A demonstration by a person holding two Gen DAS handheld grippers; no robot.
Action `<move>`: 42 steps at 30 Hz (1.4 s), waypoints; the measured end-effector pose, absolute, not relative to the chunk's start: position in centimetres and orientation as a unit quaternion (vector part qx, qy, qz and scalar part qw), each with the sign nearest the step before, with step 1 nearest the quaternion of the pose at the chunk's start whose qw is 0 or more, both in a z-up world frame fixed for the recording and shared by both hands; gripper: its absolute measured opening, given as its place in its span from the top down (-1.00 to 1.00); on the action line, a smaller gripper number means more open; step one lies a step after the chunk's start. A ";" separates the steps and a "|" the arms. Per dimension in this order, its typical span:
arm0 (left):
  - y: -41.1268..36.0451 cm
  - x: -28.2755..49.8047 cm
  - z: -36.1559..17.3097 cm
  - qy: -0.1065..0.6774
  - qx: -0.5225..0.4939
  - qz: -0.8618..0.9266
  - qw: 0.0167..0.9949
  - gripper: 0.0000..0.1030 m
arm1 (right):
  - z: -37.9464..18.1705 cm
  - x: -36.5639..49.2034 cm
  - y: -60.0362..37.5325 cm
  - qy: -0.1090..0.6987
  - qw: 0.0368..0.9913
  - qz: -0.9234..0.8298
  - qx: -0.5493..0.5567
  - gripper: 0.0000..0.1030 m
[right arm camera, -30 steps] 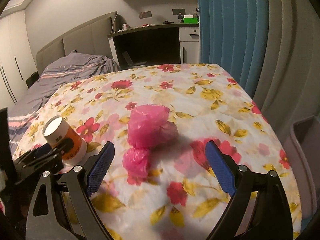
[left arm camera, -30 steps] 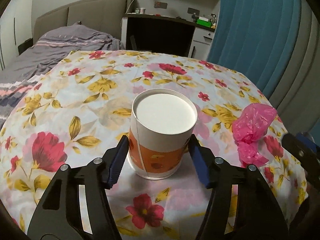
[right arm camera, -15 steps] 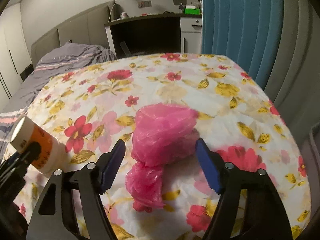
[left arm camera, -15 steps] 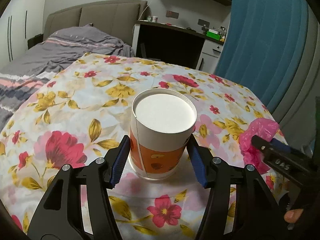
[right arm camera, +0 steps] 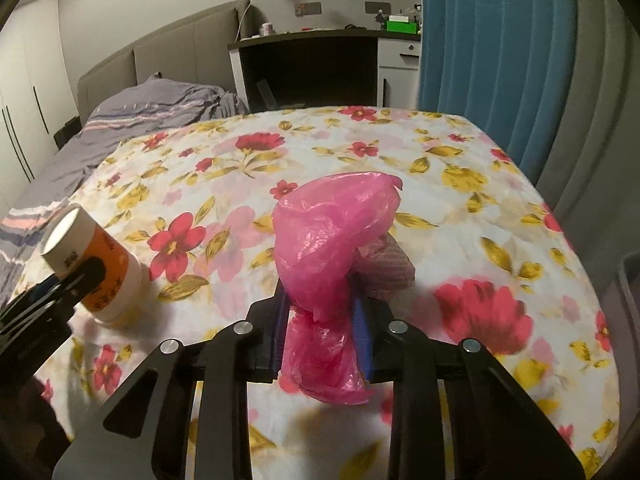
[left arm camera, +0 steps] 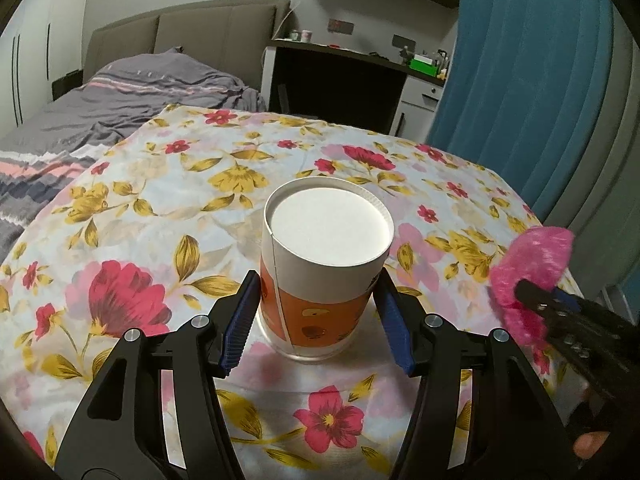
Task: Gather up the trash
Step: 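Grasp the orange paper cup with the left tool while the right tool grasps the pink bag, then carry the pink bag and orange cup in both tools over the grey bin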
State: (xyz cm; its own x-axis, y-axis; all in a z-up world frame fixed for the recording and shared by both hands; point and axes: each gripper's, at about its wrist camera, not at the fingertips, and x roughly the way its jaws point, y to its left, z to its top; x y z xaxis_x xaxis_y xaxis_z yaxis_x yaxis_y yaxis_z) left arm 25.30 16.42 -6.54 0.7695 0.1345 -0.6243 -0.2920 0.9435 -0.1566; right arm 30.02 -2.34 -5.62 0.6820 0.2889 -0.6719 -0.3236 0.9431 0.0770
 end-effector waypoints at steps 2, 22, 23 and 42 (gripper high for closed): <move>16.2 25.3 -6.4 0.318 -0.117 0.114 0.934 -0.11 | -5.0 29.3 -3.3 0.358 0.919 0.165 -0.026 0.43; 2.1 19.2 -0.1 0.287 -0.017 -0.039 0.957 -0.11 | 0.6 19.3 -16.5 0.292 0.950 0.098 -0.054 0.42; 0.8 18.9 0.3 0.285 -0.012 -0.052 0.957 -0.11 | 0.7 18.9 -17.3 0.290 0.951 0.095 -0.049 0.42; -20.7 22.3 1.8 0.283 0.002 -0.254 0.925 -0.12 | -1.9 18.8 -34.8 0.283 0.957 -0.036 0.057 0.41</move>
